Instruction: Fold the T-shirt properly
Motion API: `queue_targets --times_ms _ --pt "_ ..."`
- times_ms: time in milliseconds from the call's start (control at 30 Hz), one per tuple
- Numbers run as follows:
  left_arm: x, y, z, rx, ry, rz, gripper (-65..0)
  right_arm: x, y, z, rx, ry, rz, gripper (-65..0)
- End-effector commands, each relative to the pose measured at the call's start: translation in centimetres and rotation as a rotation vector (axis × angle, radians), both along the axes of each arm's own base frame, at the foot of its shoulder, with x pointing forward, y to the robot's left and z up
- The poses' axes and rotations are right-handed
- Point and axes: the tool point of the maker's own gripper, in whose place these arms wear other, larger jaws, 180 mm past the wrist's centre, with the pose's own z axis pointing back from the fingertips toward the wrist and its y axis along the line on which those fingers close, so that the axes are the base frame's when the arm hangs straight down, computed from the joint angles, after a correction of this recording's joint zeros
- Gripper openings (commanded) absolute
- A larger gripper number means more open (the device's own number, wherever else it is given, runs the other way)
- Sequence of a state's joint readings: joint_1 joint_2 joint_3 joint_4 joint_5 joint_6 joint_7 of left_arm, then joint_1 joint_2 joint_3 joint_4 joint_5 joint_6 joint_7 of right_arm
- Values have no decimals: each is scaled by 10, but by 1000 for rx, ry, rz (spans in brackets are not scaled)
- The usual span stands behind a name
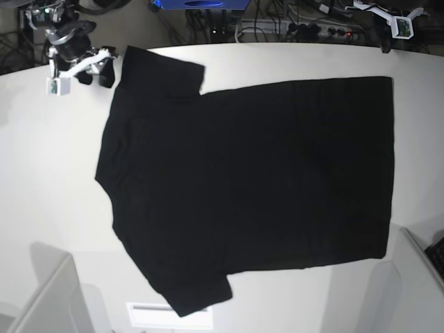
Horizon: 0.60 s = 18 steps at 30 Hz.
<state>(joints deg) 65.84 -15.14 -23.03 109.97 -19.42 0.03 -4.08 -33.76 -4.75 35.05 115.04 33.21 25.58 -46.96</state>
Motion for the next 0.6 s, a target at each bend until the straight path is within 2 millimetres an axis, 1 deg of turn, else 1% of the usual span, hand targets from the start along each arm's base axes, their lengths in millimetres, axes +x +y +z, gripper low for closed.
queue_targets --times_ms 0,100,167,233,267,300,400,500,567 --pt "4 0 7 8 -29 -8 -650 6 1 7 4 -29 13 -341" --pt "9 -1 7 3 -41 -6 -650 11 3 -4 30 2 14 -342" --pt "9 0 8 -17 -51 14 -645 9 5 -15 53 43 15 -342" --pt "14 3 10 -79 -87 67 -527 7 8 -22 73 70 15 -342" --pt "17 3 10 -120 -108 93 -487 7 9 -24 79 77 16 -342" --pt "20 2 10 -160 -121 103 -476 9 10 -25 85 77 14 -342" --pt "31 -4 19 -219 -164 53 -476 12 10 -30 101 82 7 -339" --pt "38 -15 23 -263 -184 -11 -471 9 12 -42 129 110 0 -338" --pt "42 -14 26 -282 -206 -17 -467 11 14 -49 148 122 -2 -336"
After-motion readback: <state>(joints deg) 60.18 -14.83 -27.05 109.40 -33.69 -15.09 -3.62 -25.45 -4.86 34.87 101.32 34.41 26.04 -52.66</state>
